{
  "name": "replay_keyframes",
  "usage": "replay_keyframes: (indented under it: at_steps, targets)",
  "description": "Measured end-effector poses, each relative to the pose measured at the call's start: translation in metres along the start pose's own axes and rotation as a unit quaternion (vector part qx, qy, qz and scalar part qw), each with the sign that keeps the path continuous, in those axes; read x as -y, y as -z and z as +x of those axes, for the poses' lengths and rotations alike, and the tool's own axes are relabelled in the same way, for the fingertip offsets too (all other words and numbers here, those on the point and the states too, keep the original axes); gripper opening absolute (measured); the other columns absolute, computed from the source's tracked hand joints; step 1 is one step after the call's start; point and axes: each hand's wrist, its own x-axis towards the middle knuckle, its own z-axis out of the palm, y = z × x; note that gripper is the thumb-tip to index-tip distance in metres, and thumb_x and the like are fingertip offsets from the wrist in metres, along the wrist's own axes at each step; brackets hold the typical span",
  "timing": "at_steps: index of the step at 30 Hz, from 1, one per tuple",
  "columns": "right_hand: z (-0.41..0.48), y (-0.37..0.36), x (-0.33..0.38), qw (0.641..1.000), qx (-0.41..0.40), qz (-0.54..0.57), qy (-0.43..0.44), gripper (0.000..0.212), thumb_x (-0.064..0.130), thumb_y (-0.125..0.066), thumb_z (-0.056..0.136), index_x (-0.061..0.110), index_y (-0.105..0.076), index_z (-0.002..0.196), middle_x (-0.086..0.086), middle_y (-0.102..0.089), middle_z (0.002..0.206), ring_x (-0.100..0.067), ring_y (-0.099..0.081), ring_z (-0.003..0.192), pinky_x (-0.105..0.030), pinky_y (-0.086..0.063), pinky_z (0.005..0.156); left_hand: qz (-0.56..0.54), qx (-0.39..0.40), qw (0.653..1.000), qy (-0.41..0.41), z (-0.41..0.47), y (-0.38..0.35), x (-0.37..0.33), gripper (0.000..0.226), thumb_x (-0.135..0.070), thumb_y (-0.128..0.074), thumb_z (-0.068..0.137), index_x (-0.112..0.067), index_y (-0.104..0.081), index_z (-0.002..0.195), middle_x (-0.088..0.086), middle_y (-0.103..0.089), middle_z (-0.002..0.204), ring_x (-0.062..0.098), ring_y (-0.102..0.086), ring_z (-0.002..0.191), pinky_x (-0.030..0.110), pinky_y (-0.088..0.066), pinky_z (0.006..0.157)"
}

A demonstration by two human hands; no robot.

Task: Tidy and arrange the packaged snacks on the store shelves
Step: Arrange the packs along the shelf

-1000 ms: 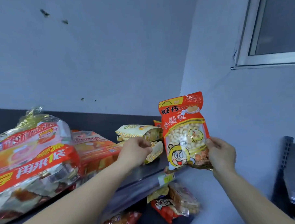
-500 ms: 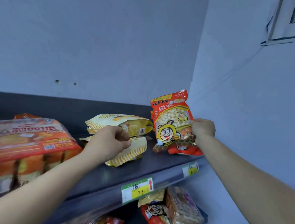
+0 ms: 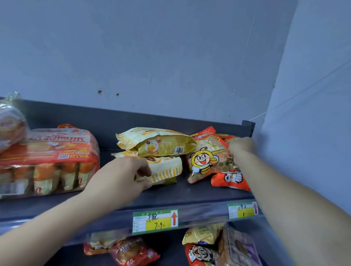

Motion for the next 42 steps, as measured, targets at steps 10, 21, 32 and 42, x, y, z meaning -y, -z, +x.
replay_keyframes:
  at_steps: [10,21,32,42]
  targets:
    - [0.006,0.035,0.008,0.996,-0.064,0.056,-0.009,0.025,0.006,-0.062,0.085,-0.002,-0.061,0.109,-0.018,-0.066,0.109,-0.035,-0.063,0.098,-0.04,-0.053,0.079,0.12,-0.024,0.988,-0.098,0.015,0.0,-0.048,0.024,-0.04,-0.054,0.094,-0.026,-0.062,0.112,-0.009,-0.06,0.112,0.015,-0.048,0.112,0.031,-0.043,0.082]
    - [0.076,0.023,-0.021,0.994,-0.033,0.1,-0.027,0.016,0.0,-0.053,0.081,0.01,-0.05,0.069,-0.005,-0.052,0.068,-0.018,-0.045,0.05,-0.021,-0.031,0.043,0.525,0.108,0.814,-0.225,0.129,-0.092,-0.118,0.028,-0.025,-0.049,0.097,-0.018,-0.061,0.122,0.0,-0.061,0.124,0.03,-0.041,0.127,0.049,-0.005,0.115]
    - [0.115,0.009,-0.047,0.982,0.044,0.168,-0.068,0.011,0.002,-0.06,0.067,0.012,-0.064,0.072,-0.006,-0.051,0.063,-0.016,-0.047,0.06,-0.029,-0.036,0.055,0.632,0.153,0.742,-0.163,0.18,-0.141,-0.096,0.033,-0.025,-0.036,0.102,-0.021,-0.058,0.127,-0.002,-0.064,0.123,0.033,-0.047,0.126,0.048,-0.002,0.115]
    - [0.114,0.011,-0.049,0.979,0.07,0.182,-0.061,0.03,0.002,-0.056,0.068,-0.006,-0.068,0.095,-0.01,-0.059,0.069,-0.019,-0.05,0.063,-0.032,-0.037,0.057,0.644,0.178,0.736,-0.106,0.188,-0.142,-0.091,0.035,-0.029,-0.034,0.102,-0.02,-0.053,0.13,-0.003,-0.062,0.125,0.031,-0.045,0.127,0.048,-0.003,0.114]
